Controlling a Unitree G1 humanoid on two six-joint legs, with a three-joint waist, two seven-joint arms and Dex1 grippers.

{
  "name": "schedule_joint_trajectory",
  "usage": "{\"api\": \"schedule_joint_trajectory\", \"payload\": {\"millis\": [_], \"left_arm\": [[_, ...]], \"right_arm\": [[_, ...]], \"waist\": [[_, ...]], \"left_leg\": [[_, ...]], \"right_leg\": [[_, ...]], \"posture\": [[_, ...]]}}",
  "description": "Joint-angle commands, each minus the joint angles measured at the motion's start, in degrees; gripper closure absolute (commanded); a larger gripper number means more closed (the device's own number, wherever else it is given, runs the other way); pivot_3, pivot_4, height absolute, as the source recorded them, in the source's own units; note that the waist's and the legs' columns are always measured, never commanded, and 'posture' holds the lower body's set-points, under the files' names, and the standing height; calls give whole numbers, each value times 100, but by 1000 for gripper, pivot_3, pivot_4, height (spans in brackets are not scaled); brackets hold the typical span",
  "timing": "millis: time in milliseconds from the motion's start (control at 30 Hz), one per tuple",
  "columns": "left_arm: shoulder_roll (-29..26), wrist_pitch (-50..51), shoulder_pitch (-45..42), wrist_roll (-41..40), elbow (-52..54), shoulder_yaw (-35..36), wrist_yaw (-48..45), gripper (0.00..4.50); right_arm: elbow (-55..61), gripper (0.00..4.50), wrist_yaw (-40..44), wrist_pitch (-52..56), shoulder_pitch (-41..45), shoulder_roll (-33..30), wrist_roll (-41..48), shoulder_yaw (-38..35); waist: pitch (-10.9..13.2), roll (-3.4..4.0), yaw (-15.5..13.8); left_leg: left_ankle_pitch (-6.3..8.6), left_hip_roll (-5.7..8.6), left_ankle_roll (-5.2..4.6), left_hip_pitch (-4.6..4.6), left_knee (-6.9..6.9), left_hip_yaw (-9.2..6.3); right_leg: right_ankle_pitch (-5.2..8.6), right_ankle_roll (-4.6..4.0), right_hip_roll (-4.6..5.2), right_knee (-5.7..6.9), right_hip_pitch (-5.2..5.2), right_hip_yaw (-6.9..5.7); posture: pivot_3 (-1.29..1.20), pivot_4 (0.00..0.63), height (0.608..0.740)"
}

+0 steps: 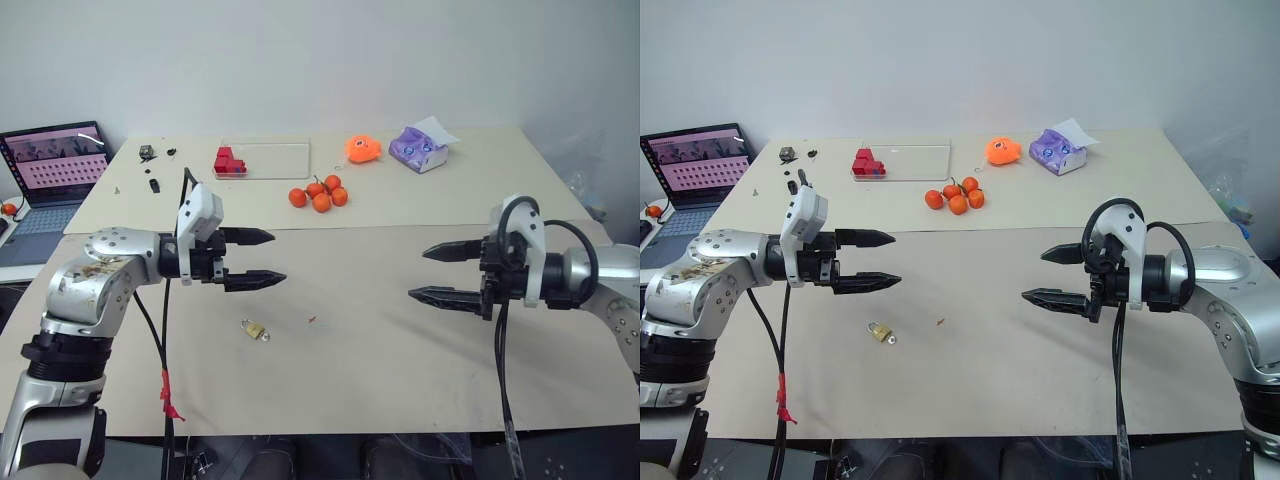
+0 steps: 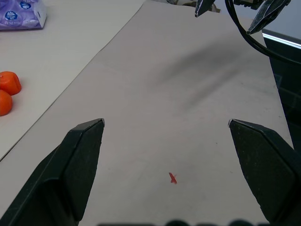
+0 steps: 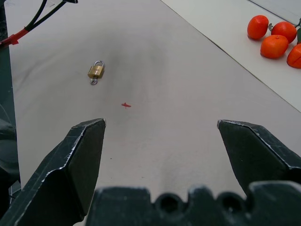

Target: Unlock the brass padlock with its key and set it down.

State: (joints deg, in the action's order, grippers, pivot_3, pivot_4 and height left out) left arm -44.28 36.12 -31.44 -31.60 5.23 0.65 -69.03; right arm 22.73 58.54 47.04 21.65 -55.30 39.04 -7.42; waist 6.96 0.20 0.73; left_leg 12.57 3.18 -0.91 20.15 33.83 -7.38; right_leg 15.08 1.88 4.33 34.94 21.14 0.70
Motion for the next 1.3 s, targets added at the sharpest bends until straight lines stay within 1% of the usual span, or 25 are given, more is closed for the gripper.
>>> {"api": "schedule_joint_trajectory", "payload": {"millis": [33,67,167,267,333,467,600,667,767,933,1033,1100,1167,1233,1300], "left_arm": [[-56,26,-272,-152,-139,114,-183,8],[-57,44,-473,-153,-485,50,-391,8],[-49,-384,-970,300,-1364,-373,-899,8],[25,-1376,-1203,972,-2070,-902,-1401,8],[120,-1776,-1307,1170,-2437,-1054,-1635,8],[538,-2802,-1628,1618,-3480,-1420,-2212,8],[700,-3490,-1939,1738,-4257,-1809,-2347,8],[661,-3754,-2020,1692,-4465,-2045,-2347,8],[383,-4217,-2100,1601,-4665,-2550,-2347,8],[-331,-4450,-1968,1106,-4334,-3184,-2347,8],[-662,-4392,-1732,827,-3928,-3271,-2347,8],[-932,-4194,-1337,607,-3286,-3082,-2347,8],[-1087,-4045,-932,486,-2733,-2816,-2347,8],[-1135,-3933,-604,457,-2352,-2567,-2347,8],[-1182,-4024,-22,559,-1900,-2349,-2252,8]], "right_arm": [[23,0,-93,35,243,57,104,-85],[-8,0,-123,111,363,94,136,-10],[-47,0,-144,212,550,139,141,100],[-1,0,-281,161,559,127,1,144],[31,0,-397,82,526,129,-113,143],[373,0,-690,185,-30,112,-54,-237],[775,0,-987,284,-538,134,52,-529],[963,0,-1131,331,-753,161,96,-674],[1178,0,-1342,378,-1012,231,143,-841],[1324,0,-1527,346,-1258,322,161,-846],[1320,0,-1612,333,-1248,393,166,-741],[1275,0,-1634,322,-1160,509,192,-581],[1204,0,-1620,268,-1075,593,139,-401],[1134,0,-1607,226,-995,637,79,-273],[992,0,-1586,166,-813,701,-11,-91]], "waist": [[0,0,-1],[0,0,0],[0,0,-1],[-2,4,-5],[-3,5,-4],[-1,-1,-17],[0,-4,-43],[0,-4,-32],[0,-5,14],[0,-4,82],[-2,-1,74],[-3,0,63],[-4,2,75],[-4,2,70],[-3,1,55]], "left_leg": [[0,0,0,0,0,0],[0,0,0,0,0,0],[0,4,0,2,3,12],[0,5,0,-1,1,15],[0,5,0,3,2,17],[0,11,0,14,9,17],[1,13,-3,17,13,19],[2,13,-5,14,13,19],[7,7,-14,10,13,19],[15,-4,-28,5,14,16],[16,-6,-29,4,14,5],[15,-4,-29,4,15,-1],[16,-6,-29,3,15,-8],[16,-4,-29,4,15,-9],[16,-4,-29,3,16,-9]], "right_leg": [[0,0,0,0,0,0],[0,0,0,0,0,0],[-7,-12,-5,0,4,-6],[-7,-12,-6,-2,0,-6],[-9,-16,-4,4,2,-3],[-13,-21,-2,8,3,-4],[-13,-21,0,8,3,-5],[-12,-20,1,10,2,-5],[-11,-18,-3,11,-1,-1],[-11,-18,-26,20,2,7],[-11,-17,-23,17,2,8],[-10,-17,-15,18,2,10],[-11,-17,-15,19,2,15],[-11,-17,-13,19,3,16],[-11,-18,-14,19,2,15]], "posture": [[0,150,740],[0,150,740],[0,150,740],[0,150,740],[0,150,740],[0,150,740],[0,150,740],[0,150,740],[0,150,740],[0,150,740],[0,150,740],[0,150,740],[0,150,740],[0,150,740],[0,150,740]]}}
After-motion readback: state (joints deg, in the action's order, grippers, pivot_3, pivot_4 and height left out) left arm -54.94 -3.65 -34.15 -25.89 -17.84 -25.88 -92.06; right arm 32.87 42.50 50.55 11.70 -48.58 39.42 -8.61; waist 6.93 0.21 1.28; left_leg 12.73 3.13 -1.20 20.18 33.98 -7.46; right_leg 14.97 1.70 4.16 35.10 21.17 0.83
